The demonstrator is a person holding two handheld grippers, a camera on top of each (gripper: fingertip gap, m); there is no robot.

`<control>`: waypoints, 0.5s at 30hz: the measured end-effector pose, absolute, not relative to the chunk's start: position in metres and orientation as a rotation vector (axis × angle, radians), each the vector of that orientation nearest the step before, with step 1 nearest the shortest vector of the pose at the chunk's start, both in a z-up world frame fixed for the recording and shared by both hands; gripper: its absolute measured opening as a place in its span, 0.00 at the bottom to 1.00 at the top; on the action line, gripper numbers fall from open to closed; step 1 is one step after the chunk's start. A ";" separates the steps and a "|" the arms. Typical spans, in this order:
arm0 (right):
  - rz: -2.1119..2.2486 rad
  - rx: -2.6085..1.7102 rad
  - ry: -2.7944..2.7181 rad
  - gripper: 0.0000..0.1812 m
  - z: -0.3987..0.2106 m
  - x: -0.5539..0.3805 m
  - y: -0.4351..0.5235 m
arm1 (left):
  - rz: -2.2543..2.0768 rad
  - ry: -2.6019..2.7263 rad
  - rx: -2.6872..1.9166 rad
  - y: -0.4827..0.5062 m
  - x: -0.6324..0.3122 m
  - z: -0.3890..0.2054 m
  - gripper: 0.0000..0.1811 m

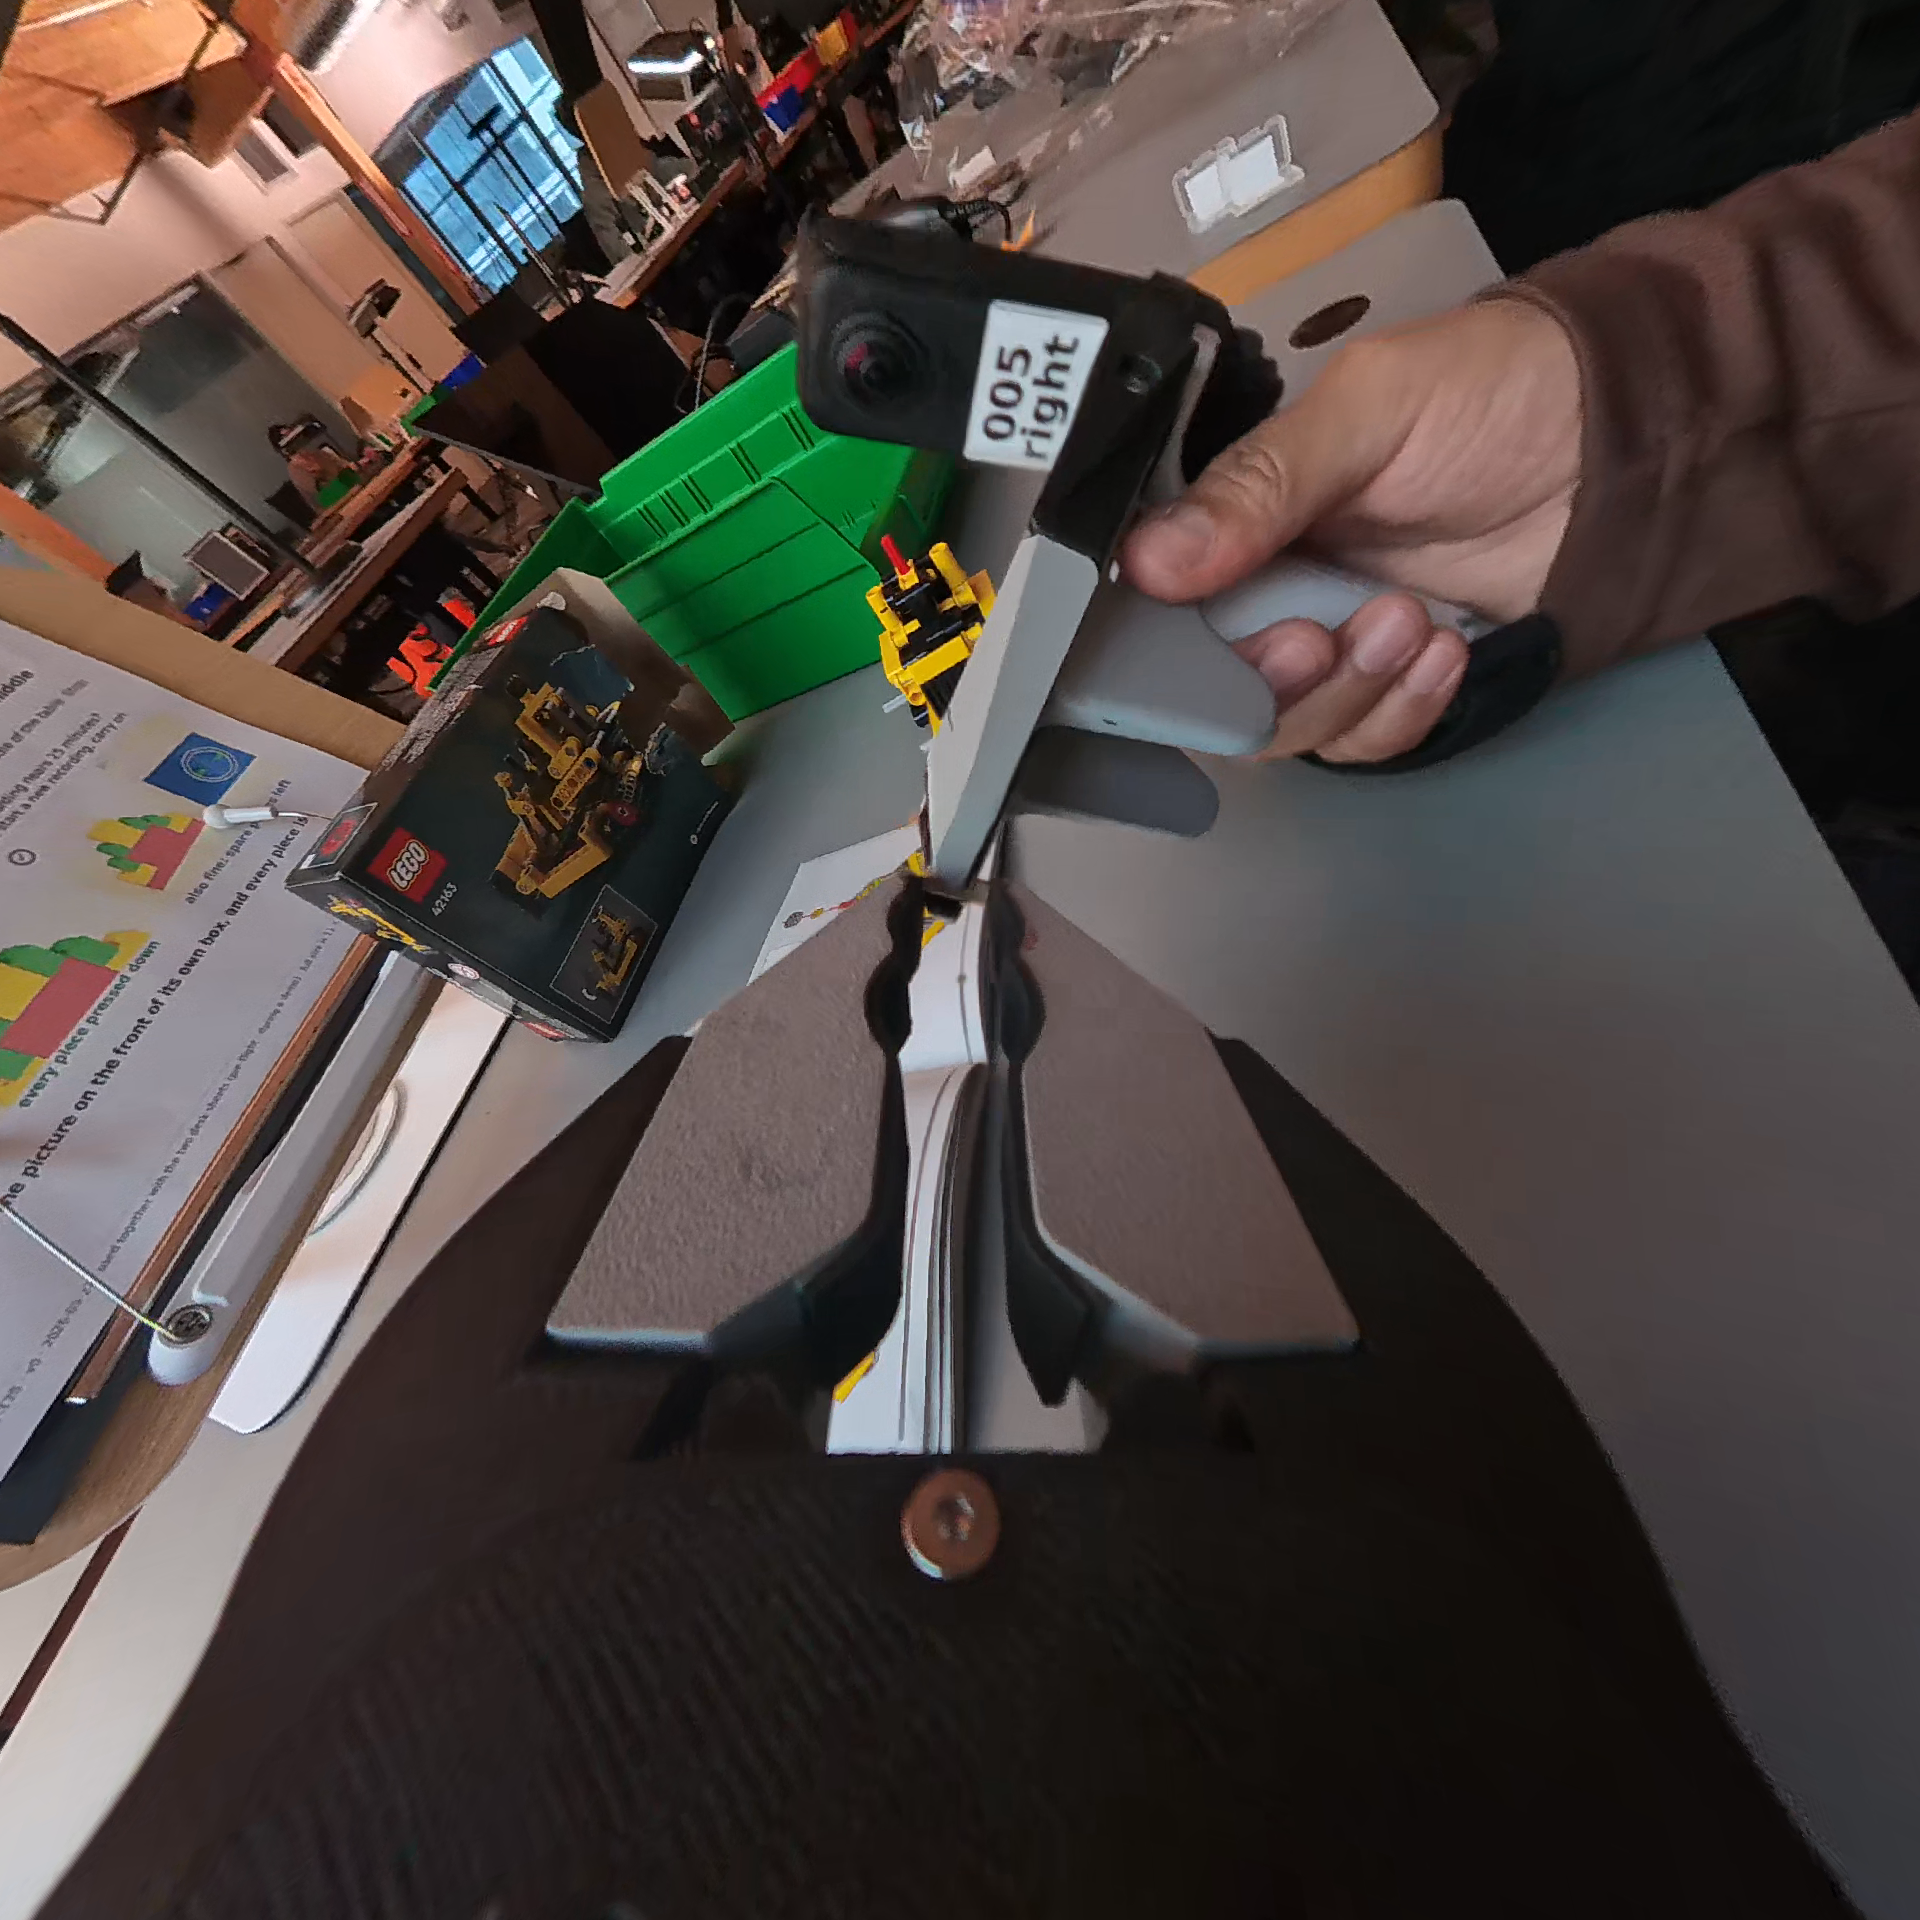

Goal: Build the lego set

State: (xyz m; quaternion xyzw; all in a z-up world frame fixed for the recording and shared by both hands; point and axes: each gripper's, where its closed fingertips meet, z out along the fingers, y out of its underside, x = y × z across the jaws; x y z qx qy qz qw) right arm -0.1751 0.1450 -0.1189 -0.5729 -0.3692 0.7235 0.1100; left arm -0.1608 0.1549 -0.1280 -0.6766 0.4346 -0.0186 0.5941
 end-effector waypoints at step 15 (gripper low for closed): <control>1.841 -1.813 -1.364 0.01 -0.142 -0.168 0.138 | 0.138 1.222 -1.537 0.148 -0.155 -0.150 0.05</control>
